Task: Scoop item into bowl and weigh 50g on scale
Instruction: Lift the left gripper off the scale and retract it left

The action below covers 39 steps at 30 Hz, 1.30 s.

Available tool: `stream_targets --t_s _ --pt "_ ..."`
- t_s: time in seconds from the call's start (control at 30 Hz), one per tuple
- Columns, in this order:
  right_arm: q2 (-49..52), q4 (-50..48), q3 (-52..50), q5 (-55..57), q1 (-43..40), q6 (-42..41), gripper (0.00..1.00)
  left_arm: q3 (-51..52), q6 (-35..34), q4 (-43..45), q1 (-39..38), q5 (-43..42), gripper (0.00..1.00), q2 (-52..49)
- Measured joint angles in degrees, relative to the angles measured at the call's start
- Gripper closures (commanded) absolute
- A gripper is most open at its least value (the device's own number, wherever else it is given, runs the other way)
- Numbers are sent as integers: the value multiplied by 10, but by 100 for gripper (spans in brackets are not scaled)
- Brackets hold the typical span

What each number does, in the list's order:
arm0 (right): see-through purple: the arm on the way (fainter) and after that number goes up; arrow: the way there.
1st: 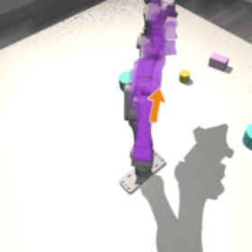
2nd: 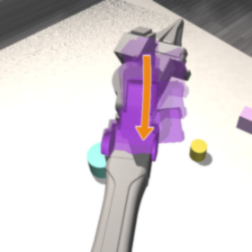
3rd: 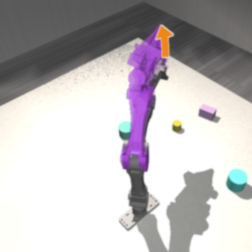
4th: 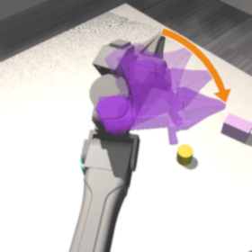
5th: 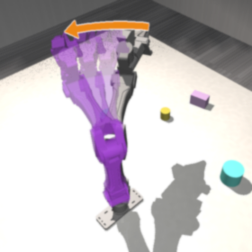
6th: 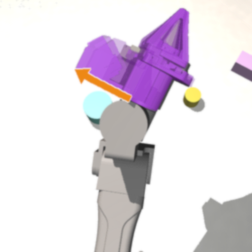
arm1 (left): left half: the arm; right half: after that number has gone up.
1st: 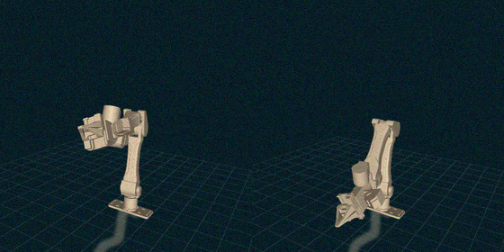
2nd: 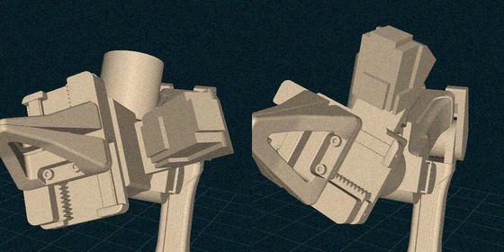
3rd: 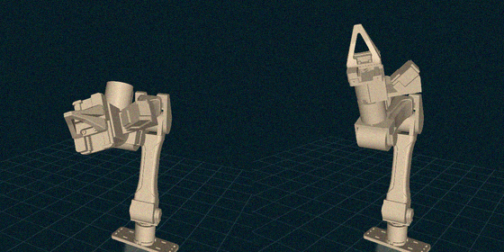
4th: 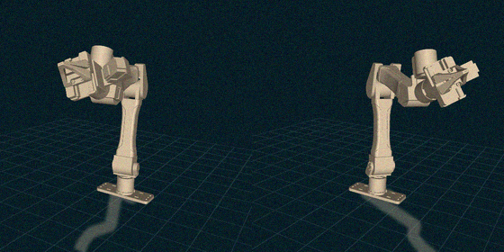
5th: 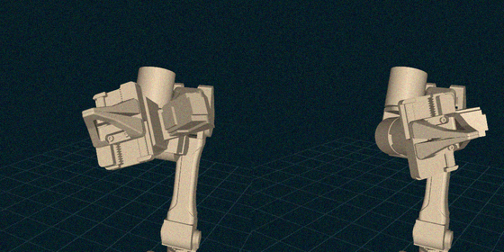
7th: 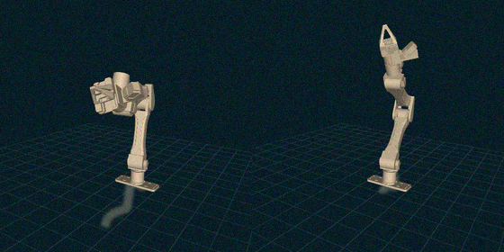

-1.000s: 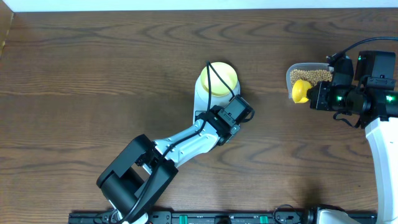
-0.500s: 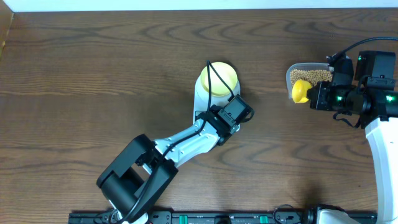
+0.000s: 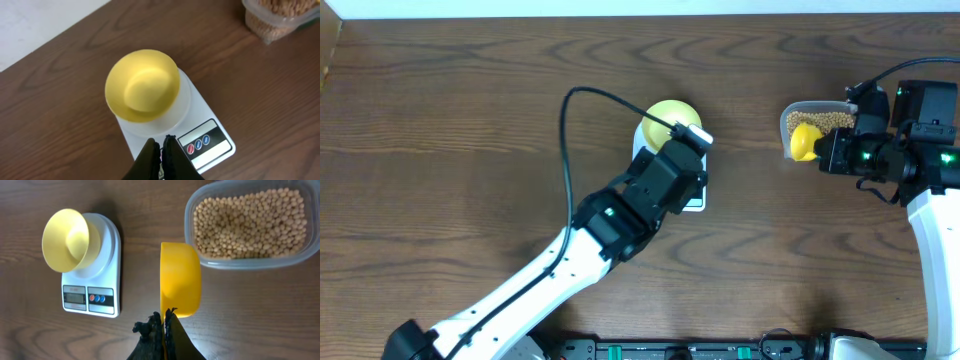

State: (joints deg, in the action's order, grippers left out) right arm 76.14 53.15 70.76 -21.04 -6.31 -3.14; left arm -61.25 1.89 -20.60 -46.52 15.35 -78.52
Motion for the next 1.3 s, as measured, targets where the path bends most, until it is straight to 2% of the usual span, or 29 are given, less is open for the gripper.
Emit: stream_targets --t_s 0.07,0.1,0.13,0.17,0.2,0.67,0.83,1.03,1.3 --pt "0 -9 0 0 0 0 99 0 -3 0 0 0 77 3" --pt "0 -12 0 0 0 1 99 0 -4 -2 0 0 58 3" --pt "0 -15 0 0 0 2 99 0 -7 -3 0 -1 47 3" --pt "0 -17 0 0 0 2 99 0 -7 -9 0 0 28 3" --pt "0 -18 0 0 0 2 99 0 -8 -13 0 0 2 3" --pt "0 -31 0 0 0 4 99 5 -86 -85 30 0 2 3" --pt "0 -30 0 0 0 4 99 8 -82 -99 50 -5 2 3" --pt "0 -30 0 0 0 4 99 8 -39 -117 82 -79 2 3" --pt "0 -30 0 0 0 4 99 8 -8 -125 139 -131 2 3"
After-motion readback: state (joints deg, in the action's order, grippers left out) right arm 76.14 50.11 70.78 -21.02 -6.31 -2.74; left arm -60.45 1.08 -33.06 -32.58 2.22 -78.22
